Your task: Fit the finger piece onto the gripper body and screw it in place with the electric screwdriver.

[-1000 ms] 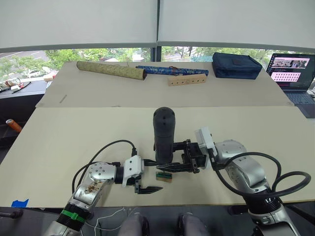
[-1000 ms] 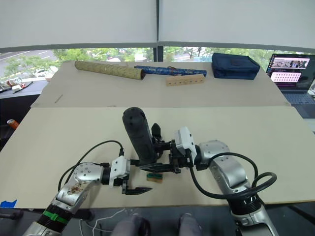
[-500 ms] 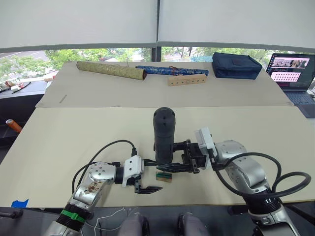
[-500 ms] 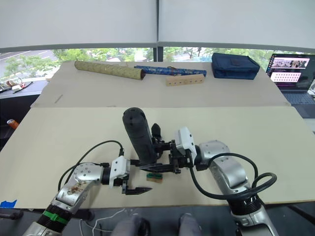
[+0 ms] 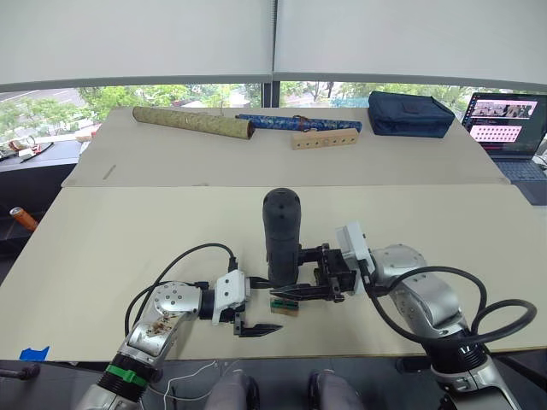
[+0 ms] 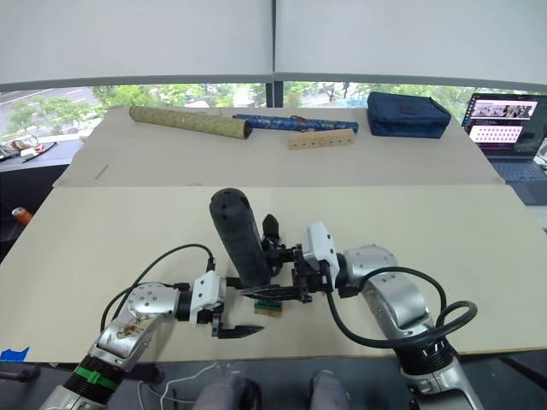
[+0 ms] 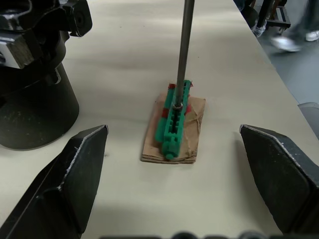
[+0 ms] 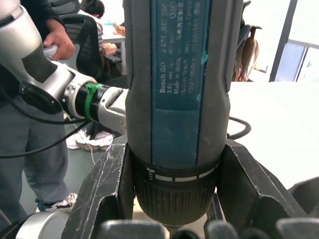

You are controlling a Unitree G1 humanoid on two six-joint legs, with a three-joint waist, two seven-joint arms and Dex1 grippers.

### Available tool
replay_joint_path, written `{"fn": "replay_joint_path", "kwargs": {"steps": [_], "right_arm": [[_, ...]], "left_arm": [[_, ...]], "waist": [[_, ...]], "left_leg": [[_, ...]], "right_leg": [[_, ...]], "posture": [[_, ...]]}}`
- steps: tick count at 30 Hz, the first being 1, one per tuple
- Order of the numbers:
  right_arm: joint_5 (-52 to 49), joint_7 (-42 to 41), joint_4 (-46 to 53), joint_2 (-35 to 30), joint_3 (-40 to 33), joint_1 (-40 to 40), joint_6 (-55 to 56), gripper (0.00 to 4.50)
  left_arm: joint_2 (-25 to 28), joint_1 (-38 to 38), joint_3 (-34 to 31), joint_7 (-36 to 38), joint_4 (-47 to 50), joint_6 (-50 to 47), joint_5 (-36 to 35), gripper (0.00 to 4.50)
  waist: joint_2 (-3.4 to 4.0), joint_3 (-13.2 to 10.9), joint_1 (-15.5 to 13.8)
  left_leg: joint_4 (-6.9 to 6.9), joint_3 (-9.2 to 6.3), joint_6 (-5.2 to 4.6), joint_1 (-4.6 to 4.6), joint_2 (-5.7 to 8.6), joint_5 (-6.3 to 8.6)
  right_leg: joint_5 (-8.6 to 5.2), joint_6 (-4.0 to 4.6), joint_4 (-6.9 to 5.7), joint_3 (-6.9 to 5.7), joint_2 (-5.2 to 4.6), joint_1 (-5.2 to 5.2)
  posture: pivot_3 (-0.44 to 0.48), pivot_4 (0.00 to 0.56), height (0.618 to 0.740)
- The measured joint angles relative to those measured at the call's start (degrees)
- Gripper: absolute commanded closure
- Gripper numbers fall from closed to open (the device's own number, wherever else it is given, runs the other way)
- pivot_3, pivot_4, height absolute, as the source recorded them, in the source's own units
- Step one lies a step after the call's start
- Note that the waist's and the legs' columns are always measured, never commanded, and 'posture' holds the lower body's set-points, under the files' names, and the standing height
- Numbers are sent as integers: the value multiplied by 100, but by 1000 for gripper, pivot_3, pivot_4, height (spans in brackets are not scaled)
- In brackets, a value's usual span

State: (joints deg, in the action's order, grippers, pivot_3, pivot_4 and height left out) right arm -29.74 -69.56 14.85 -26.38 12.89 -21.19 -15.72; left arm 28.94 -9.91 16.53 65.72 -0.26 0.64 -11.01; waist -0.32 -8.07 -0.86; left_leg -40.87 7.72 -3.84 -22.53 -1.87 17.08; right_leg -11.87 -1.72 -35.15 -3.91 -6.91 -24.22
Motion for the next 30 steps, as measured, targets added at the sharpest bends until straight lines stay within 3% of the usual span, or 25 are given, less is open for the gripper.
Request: {"fn": "replay_joint_path", "kwargs": {"steps": [30], "right_arm": [[-94, 0, 41, 3, -27, -46, -4, 2605]], "left_arm": [[29, 18, -85, 20, 6, -13, -60, 25]], "waist": [[0, 0, 19]], "left_leg": [[3, 4, -2, 3, -1, 2]], "right_leg": [[0, 0, -1, -2, -6, -4]], "posture": [[0, 150, 740]]}}
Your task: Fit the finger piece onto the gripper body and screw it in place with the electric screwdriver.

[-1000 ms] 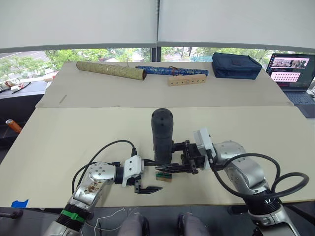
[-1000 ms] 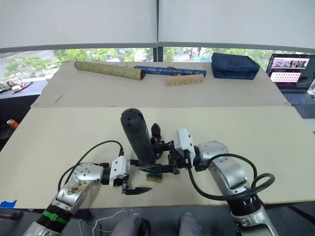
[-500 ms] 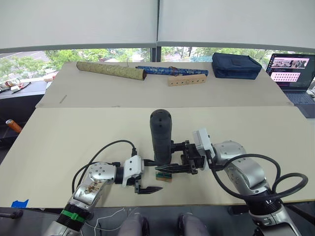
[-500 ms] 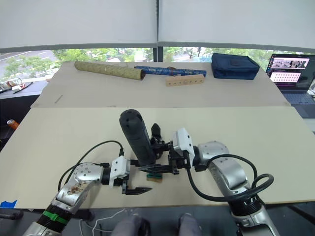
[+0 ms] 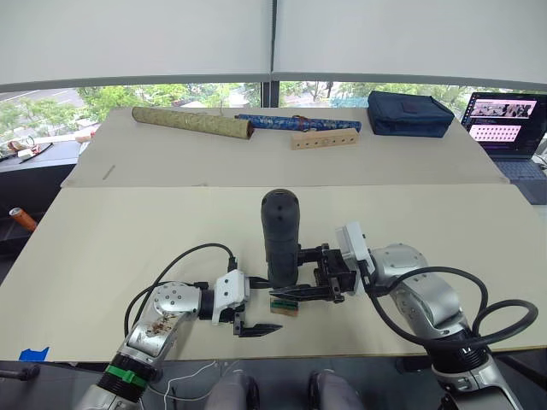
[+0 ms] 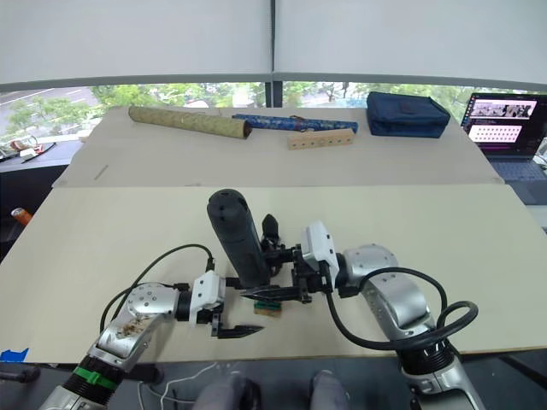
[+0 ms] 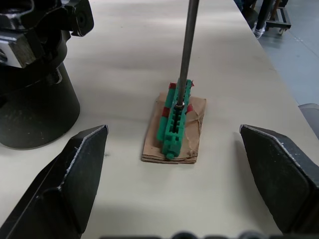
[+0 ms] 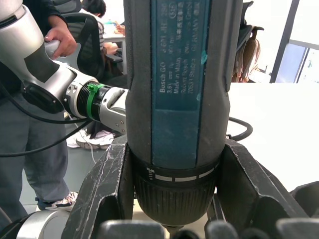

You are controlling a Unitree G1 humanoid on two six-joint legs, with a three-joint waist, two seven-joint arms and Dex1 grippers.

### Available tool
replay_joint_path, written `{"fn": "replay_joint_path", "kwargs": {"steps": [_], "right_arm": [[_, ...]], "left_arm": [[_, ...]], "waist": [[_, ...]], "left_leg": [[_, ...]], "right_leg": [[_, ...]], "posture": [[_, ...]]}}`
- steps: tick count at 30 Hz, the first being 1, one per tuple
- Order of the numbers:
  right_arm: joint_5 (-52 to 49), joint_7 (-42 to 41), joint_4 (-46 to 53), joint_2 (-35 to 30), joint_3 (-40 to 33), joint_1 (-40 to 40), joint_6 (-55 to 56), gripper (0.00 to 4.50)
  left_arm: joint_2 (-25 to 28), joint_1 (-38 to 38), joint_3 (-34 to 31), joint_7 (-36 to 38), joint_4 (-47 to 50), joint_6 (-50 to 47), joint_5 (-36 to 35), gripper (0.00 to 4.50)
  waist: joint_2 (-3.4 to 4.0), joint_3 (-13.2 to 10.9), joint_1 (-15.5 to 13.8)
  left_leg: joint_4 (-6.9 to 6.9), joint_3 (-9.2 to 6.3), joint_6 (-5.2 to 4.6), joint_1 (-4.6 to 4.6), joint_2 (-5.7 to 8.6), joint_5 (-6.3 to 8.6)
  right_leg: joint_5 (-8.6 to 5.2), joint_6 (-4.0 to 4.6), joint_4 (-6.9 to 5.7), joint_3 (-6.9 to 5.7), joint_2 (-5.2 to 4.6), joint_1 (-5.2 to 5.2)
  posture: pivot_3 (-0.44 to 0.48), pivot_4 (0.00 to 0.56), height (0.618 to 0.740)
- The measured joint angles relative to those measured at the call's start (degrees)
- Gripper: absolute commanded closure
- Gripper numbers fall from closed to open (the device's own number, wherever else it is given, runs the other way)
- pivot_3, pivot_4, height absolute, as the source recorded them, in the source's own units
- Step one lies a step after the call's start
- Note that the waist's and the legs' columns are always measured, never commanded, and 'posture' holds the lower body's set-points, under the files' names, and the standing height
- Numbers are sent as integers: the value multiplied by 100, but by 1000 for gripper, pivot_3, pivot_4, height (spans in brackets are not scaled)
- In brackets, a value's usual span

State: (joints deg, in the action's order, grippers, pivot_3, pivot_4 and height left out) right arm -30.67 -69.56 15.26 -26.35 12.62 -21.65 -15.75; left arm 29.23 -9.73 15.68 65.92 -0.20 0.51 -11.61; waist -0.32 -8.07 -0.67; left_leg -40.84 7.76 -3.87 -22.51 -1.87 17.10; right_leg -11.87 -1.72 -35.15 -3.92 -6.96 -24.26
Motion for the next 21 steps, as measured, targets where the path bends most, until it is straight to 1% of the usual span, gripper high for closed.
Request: {"fn": "replay_joint_path", "kwargs": {"steps": [4, 11, 15, 21], "right_arm": [[-129, 36, 32, 53, -24, -100, -79, 2605], [-444, 140, 224, 51, -177, -289, -358, 2605], [-604, 209, 336, 14, -240, -448, -574, 2605], [-926, 345, 579, -62, -466, -648, -862, 2605]], "left_arm": [[31, 47, -93, 124, -19, -9, -202, 25], [297, 127, -348, 252, 18, -82, -439, 25], [478, 175, -536, 344, 325, -248, -698, 25], [755, 292, -908, 407, 929, -645, -1202, 25]], "waist": [[-1, -1, 21], [-2, -2, 60], [-3, -6, 56], [-3, -11, 67]], "left_leg": [[4, 2, 2, -3, -2, -1], [5, 4, 3, -24, -3, -1], [-1, 4, 3, -40, -1, -2], [1, 6, 3, -39, -1, -2]], "right_leg": [[0, 0, 0, -1, 1, -7], [0, 0, 5, -4, 2, -22], [0, -1, 6, -6, 1, -35], [-1, -1, 7, -8, 2, -35]], "posture": [[0, 150, 740], [0, 150, 740], [0, 150, 740], [0, 150, 740]]}}
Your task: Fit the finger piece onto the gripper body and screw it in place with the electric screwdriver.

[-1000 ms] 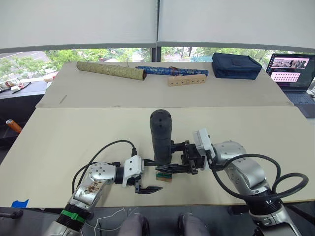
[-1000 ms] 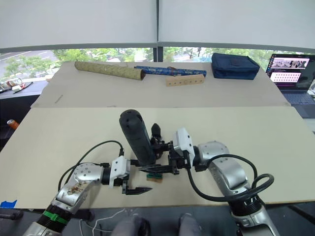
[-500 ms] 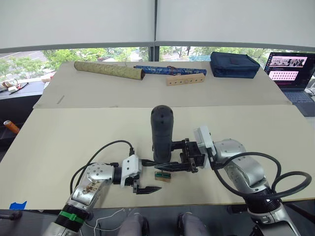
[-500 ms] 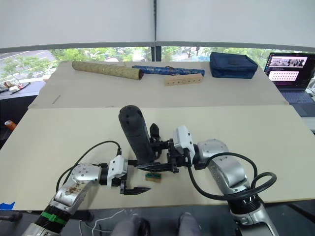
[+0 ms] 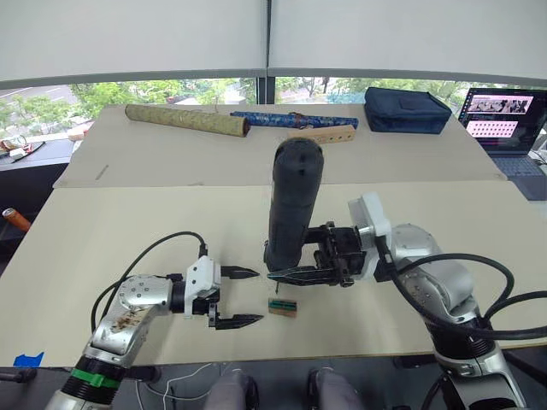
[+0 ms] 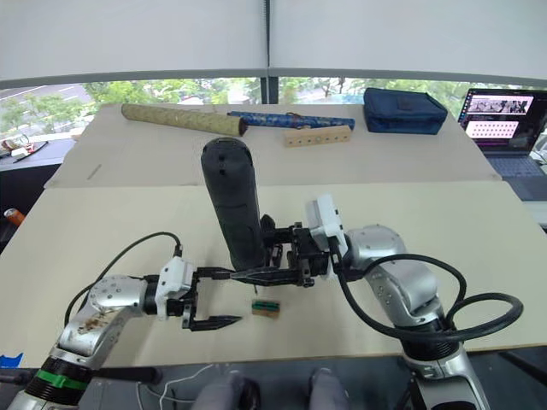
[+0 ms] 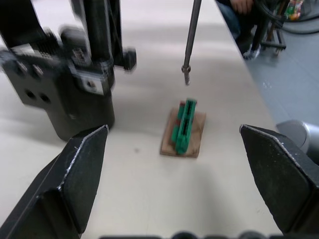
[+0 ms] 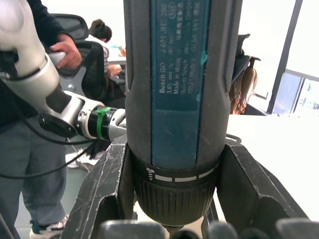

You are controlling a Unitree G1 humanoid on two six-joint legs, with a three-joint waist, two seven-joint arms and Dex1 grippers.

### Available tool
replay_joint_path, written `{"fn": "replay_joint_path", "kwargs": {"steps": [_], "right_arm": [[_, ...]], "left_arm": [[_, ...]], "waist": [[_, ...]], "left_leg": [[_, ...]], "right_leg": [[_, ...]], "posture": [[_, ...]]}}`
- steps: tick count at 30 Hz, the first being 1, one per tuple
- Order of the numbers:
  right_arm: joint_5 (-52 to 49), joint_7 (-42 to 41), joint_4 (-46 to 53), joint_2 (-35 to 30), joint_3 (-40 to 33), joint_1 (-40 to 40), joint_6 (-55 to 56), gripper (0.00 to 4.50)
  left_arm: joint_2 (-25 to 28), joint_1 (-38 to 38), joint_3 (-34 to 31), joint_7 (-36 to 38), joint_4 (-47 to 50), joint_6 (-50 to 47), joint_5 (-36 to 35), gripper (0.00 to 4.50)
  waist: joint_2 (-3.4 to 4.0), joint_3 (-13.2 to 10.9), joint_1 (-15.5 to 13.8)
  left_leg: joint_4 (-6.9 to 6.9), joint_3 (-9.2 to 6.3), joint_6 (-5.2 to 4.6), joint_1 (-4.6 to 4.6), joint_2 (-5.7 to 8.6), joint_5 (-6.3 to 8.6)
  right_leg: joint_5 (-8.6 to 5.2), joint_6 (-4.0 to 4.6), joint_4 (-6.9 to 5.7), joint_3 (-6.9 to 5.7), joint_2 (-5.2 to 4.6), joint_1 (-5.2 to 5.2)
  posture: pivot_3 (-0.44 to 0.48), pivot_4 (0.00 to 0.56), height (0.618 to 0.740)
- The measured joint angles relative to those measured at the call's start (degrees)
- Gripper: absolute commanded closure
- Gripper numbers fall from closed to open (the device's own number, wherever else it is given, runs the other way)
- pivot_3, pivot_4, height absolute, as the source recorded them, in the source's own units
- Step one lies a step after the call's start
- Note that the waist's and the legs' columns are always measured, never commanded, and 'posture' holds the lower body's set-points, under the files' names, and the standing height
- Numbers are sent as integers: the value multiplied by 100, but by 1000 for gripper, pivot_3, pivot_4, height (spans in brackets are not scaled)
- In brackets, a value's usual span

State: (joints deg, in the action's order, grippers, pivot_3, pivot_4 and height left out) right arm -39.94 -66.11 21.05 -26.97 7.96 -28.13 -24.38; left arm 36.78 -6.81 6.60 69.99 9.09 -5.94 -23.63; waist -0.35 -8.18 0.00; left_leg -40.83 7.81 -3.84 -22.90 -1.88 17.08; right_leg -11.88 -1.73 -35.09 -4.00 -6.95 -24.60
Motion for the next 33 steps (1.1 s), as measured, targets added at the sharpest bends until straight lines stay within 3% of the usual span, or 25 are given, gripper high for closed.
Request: {"fn": "replay_joint_path", "kwargs": {"steps": [9, 16, 23, 33], "right_arm": [[-564, 306, 366, -206, -339, -122, -413, 2605], [-935, 483, 541, -393, -670, -219, -632, 2605], [-986, 507, 541, -476, -720, -268, -634, 2605], [-987, 541, 545, -597, -730, -265, -635, 2605]], "left_arm": [[334, 38, -660, -149, 494, -839, -791, 25], [292, 28, -1069, -639, 360, -819, -669, 25], [-194, -57, -503, -1012, -323, -93, 369, 25], [-1142, -593, 374, -1463, -891, -28, 962, 25]], "waist": [[-3, -9, -5], [-3, -10, -11], [-4, -10, -50], [-7, -12, -63]], "left_leg": [[0, 1, 2, 0, 0, -1], [0, 4, 3, 2, 2, -2], [-1, 10, 3, 0, 7, -2], [-3, 9, 2, 1, 7, -2]], "right_leg": [[0, -1, -1, -1, 2, 0], [0, -1, -1, 0, 4, 2], [0, -2, 1, 0, 6, 3], [2, -4, -1, 1, 7, 4]], "posture": [[0, 150, 740], [0, 150, 740], [0, 150, 740], [0, 150, 740]]}}
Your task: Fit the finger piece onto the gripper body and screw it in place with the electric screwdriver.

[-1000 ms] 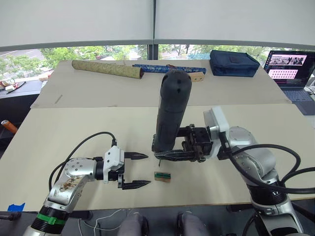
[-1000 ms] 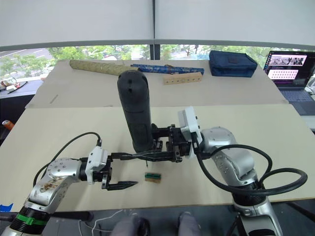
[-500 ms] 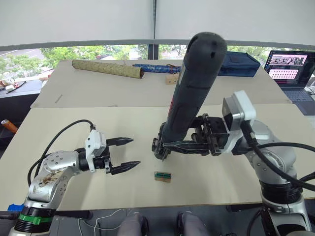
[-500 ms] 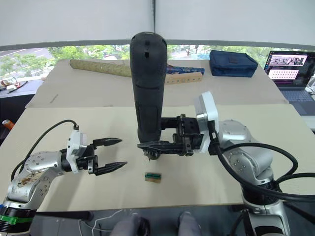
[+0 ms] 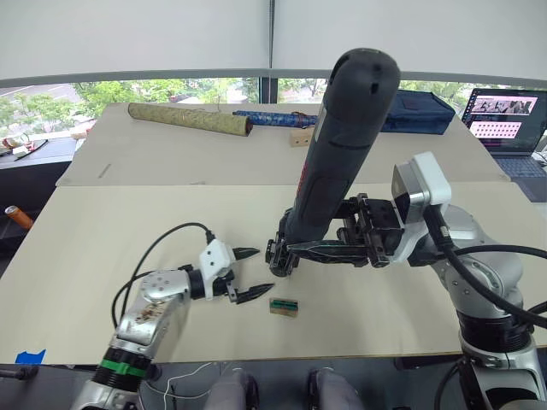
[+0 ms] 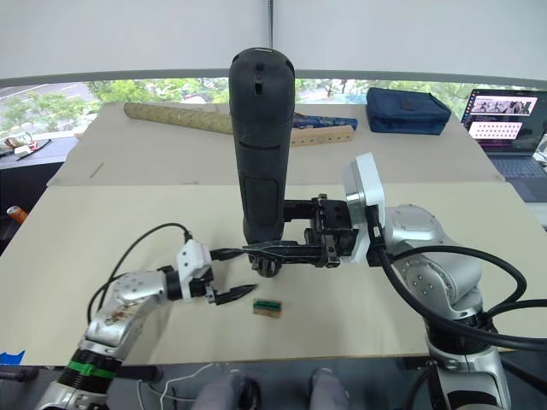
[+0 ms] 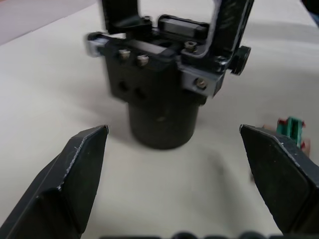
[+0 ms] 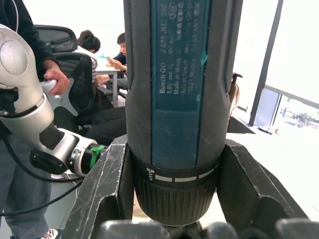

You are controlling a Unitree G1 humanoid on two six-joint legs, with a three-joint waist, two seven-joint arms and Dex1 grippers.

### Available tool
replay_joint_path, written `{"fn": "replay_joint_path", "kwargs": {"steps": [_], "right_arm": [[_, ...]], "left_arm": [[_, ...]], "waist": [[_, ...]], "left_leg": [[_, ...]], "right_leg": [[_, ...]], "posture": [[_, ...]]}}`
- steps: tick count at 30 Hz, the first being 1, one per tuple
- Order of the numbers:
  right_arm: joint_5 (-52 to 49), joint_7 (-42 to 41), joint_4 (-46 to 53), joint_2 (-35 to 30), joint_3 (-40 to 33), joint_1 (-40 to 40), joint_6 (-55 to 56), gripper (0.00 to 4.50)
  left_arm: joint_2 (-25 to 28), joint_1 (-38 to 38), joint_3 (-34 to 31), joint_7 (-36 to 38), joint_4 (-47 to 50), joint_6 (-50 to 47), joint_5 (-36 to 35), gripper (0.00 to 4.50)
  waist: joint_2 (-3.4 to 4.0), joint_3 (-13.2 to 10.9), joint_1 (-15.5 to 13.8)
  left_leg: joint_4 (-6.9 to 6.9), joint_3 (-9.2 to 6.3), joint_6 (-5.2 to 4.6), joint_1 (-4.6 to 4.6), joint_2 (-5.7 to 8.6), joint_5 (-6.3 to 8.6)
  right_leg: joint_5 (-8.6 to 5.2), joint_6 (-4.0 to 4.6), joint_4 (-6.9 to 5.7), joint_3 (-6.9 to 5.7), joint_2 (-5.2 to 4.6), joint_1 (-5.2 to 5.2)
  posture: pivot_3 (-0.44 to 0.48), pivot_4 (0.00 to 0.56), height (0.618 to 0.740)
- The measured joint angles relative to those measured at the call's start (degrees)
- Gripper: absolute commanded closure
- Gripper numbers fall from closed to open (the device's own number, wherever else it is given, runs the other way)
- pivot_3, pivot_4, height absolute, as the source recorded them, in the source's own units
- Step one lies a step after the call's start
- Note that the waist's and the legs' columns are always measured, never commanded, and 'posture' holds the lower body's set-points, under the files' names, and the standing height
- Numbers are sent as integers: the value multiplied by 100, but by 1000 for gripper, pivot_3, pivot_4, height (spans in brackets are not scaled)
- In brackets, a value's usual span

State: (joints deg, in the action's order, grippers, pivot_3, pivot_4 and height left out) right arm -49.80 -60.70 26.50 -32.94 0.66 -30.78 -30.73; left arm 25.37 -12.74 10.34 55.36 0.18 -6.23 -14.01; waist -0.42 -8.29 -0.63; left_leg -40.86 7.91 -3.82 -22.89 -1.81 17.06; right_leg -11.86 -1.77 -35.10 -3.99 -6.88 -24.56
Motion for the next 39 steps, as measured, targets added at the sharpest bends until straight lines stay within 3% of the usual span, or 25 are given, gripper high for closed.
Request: {"fn": "replay_joint_path", "kwargs": {"steps": [16, 19, 22, 29, 36, 39], "right_arm": [[0, 198, 174, -134, -119, 214, 0, 2605], [-1, 223, 224, -153, -131, 259, 0, 2605], [-4, 228, 275, -154, -136, 270, 0, 2605], [-28, 231, 311, -209, -147, 377, 0, 2605], [-84, 213, 312, -272, -155, 443, 0, 2605], [-91, 215, 313, -288, -156, 463, -1, 2605]], "left_arm": [[-635, -554, 238, -464, -858, 276, 568, 25], [-643, -629, 261, -375, -941, 268, 569, 871], [-613, -692, 310, -301, -995, 273, 606, 2216], [-427, -942, 387, 97, -1359, 667, 617, 2229], [-39, -1582, 484, 1320, -2062, 870, 476, 2229], [-54, -1744, 503, 1510, -2348, 1081, 494, 2229]], "waist": [[-1, 0, -19], [-1, 0, -23], [-1, 0, -24], [-1, 0, -3], [-1, 1, 36], [-2, 1, 34]], "left_leg": [[-10, -10, -7, 3, 0, 3], [-11, -12, -8, 4, 0, 3], [-11, -13, -9, 5, 1, 4], [-10, -12, -9, 5, -2, 4], [-9, -7, -6, 4, -6, 3], [-9, -7, -6, 4, -5, 3]], "right_leg": [[3, -5, 1, 0, -2, 14], [3, -5, 1, 0, -2, 16], [3, -6, 2, 0, -3, 18], [3, -6, 1, -1, -2, 16], [3, -6, 2, -1, 11, 13], [3, -6, 2, 0, 12, 15]], "posture": [[0, 150, 740], [0, 150, 740], [0, 150, 740], [0, 150, 740], [0, 150, 740], [0, 150, 740]]}}
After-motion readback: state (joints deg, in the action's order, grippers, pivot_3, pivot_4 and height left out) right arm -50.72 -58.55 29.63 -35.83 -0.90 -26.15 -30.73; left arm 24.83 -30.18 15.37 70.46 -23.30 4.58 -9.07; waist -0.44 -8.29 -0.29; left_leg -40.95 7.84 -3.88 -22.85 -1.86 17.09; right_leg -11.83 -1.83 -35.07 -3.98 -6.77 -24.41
